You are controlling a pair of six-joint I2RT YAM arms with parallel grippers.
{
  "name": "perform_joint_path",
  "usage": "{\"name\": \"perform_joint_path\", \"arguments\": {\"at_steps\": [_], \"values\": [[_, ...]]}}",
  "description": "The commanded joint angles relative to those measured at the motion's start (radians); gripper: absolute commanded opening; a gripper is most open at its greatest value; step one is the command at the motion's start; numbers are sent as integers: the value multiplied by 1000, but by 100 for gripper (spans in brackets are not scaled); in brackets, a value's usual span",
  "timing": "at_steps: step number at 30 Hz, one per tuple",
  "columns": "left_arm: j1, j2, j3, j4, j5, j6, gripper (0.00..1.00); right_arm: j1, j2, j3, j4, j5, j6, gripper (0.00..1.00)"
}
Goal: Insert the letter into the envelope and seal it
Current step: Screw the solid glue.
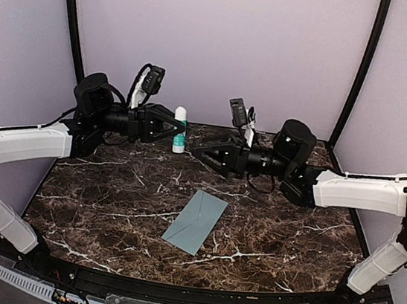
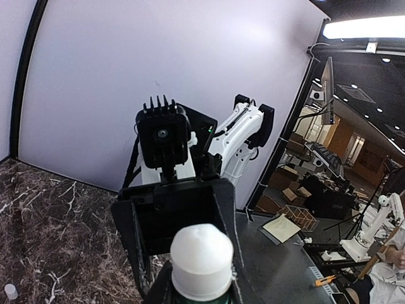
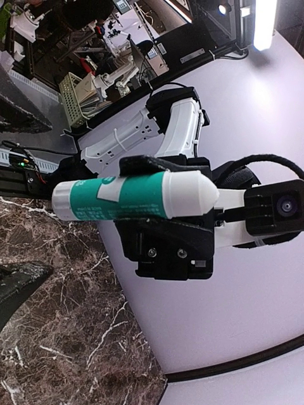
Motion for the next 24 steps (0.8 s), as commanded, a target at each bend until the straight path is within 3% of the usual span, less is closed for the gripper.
{"name": "perform_joint_path", "arguments": {"at_steps": [1,16,24], "values": [[-15,-42,-17,59,38,-9,0,30,50,84,38,-31,-7,63],[-32,-34,-19,65,32,-16,0,72,145,147,87,-95,24,35],[-33,-33,-19,64,34,-18,0,72,136,140,111,-90,34,29]]}}
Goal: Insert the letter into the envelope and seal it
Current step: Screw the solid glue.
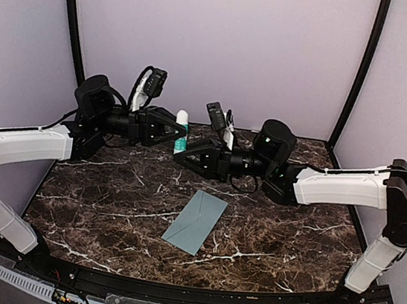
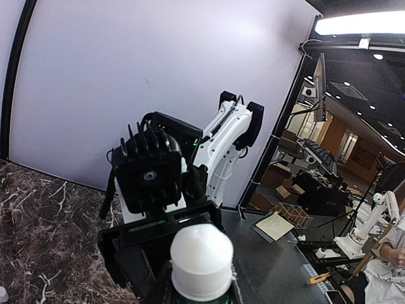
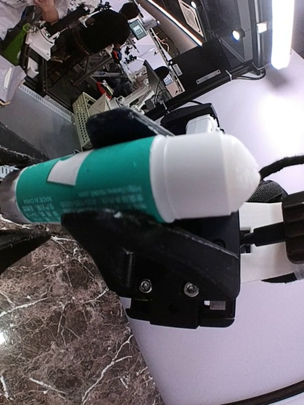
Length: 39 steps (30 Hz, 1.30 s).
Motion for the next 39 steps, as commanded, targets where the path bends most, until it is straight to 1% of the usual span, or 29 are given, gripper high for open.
{"name": "perform_joint_path", "arguments": {"at_steps": [1,9,13,15,19,20,21,22,25,27,31,39], "values": [[-3,-28,-8,36,21,-5,0,9,-21,19,70,-4,9,28],[-3,-31,-10,24,15,9,0,9,-34,12,82,14,16,18],[-4,-50,-6,-70,-34,84,0,8,-57,-12,56,71,-3,11],[-6,-68,-3,-143,-94,146,0,5,-78,-25,25,113,-14,9],[-19,-104,5,-284,-287,267,0,0,-115,-31,-94,224,-58,7],[-34,-110,8,-306,-354,305,0,0,-124,-29,-130,262,-79,7],[-43,-111,19,-352,-388,341,0,0,-131,-26,-169,302,-92,7],[-66,-110,24,-373,-457,357,0,1,-139,-23,-198,334,-104,7],[-121,-95,43,-430,-590,396,0,2,-160,-9,-279,430,-135,6],[-156,-78,45,-428,-717,391,0,4,-170,6,-336,499,-154,6],[-195,-41,62,-411,-854,349,0,11,-189,35,-448,678,-192,6],[-222,58,108,-407,-970,220,0,48,-176,118,-613,1016,-216,6]]}}
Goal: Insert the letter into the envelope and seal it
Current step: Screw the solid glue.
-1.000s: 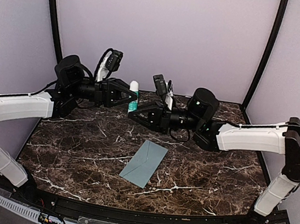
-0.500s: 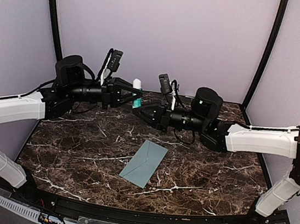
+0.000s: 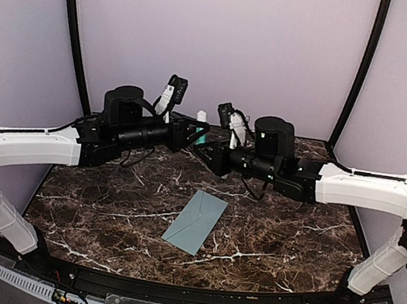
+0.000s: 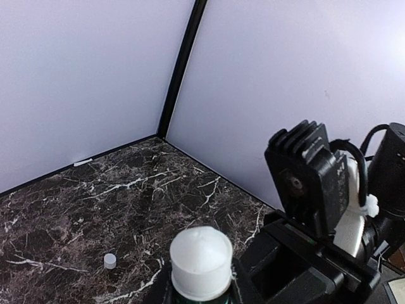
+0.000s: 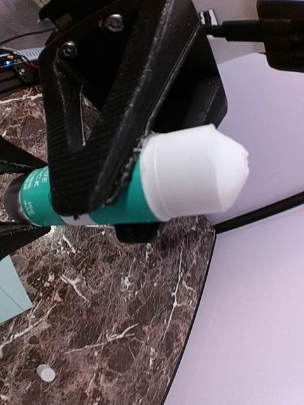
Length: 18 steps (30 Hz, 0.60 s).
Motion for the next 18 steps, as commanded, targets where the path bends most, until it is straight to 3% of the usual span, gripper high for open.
{"name": "perform_joint_path", "arguments": {"at_steps": [1,11,13,16,18], "values": [[-21,39,31,-39,-92,-57,0,15,-12,100,-52,315,-2,6],[-21,81,39,4,-92,-164,0,52,20,159,-111,432,-15,8],[-11,78,38,12,-59,-177,0,52,-2,141,-106,427,-18,17],[33,65,38,35,19,-204,0,46,-63,93,-66,378,-50,43],[58,53,35,59,78,-205,0,30,-95,62,-57,323,-64,54]]}}
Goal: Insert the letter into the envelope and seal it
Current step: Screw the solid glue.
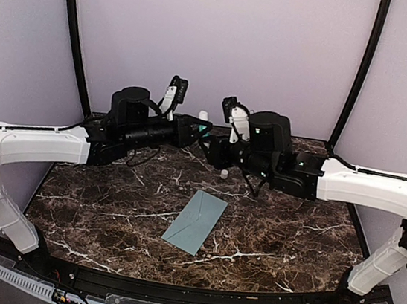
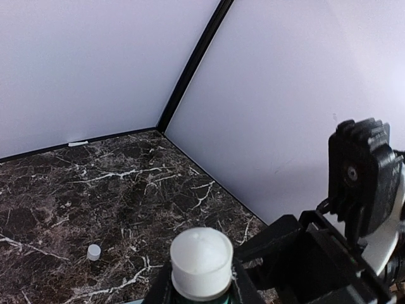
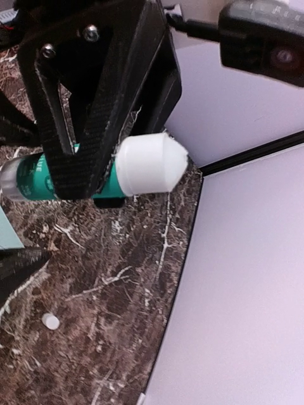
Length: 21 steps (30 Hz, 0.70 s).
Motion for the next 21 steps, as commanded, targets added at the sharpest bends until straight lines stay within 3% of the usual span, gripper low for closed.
{"name": "perform_joint_path", "arguments": {"at_steps": [1,6,9,16,21], "values": [[50,-32,2,25,148,-21,0,-45,-120,-48,104,-37,-22,58],[98,-68,-18,53,238,-5,0,-152,-208,-176,182,-293,17,66],[112,-87,-30,107,396,19,0,-221,-253,-248,276,-518,59,68],[113,-103,-41,240,706,-1,0,-265,-260,-294,471,-890,122,67],[112,-77,-38,386,822,-78,0,-258,-194,-278,634,-1107,218,63]]}}
